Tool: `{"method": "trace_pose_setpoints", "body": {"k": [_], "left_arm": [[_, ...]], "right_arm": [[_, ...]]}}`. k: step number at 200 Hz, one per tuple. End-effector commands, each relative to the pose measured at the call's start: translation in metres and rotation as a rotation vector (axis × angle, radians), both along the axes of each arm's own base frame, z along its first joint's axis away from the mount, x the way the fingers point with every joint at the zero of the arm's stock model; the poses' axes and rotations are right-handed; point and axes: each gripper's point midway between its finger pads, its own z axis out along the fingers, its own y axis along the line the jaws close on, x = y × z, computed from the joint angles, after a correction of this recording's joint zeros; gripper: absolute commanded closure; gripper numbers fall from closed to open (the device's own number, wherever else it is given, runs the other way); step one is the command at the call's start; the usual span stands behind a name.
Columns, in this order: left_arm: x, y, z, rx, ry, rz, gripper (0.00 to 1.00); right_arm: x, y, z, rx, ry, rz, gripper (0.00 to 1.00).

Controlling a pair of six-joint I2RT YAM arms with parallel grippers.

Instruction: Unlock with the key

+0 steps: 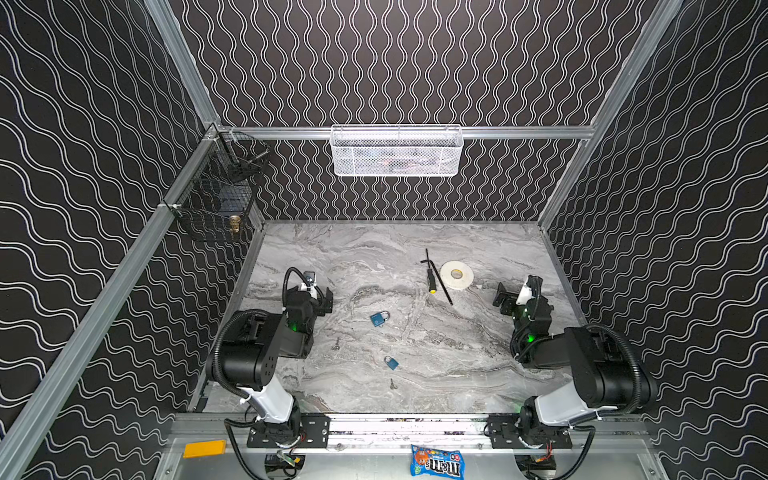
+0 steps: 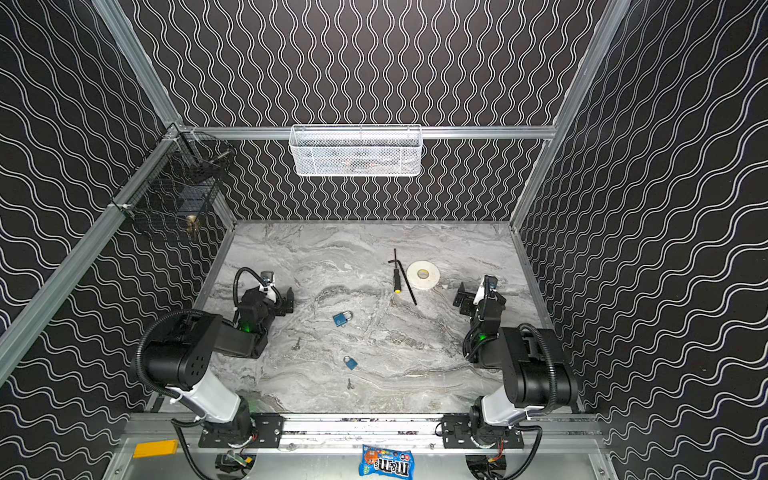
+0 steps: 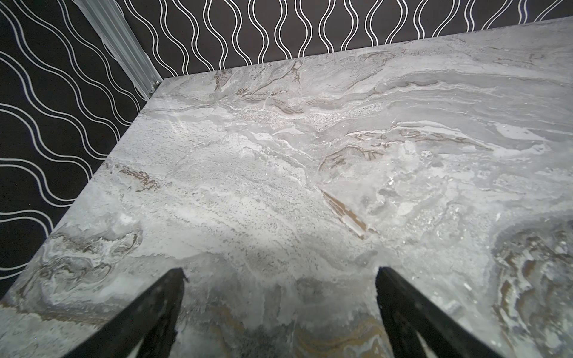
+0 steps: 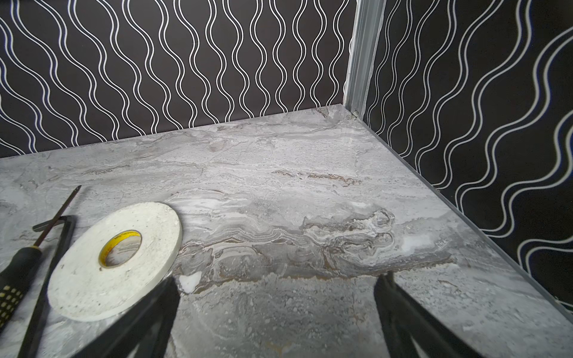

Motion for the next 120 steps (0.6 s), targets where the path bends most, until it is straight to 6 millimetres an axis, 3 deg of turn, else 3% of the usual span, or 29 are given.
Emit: {"method": "trace_pose_setpoints", "body": {"k": [1, 120], "left_arm": [[0.0038, -0.0010, 0.0076, 0.013, -0.030, -0.012, 0.01], [0.0033, -0.0012, 0.0082, 0.013, -0.033, -0.013, 0.01]], "right_arm": [[0.0028, 0.0008, 0.0144, -0.008, -0.058, 0.008, 0.01], [0.0028, 0.0011, 0.0147, -0.008, -0.059, 0.009, 0.01]]}}
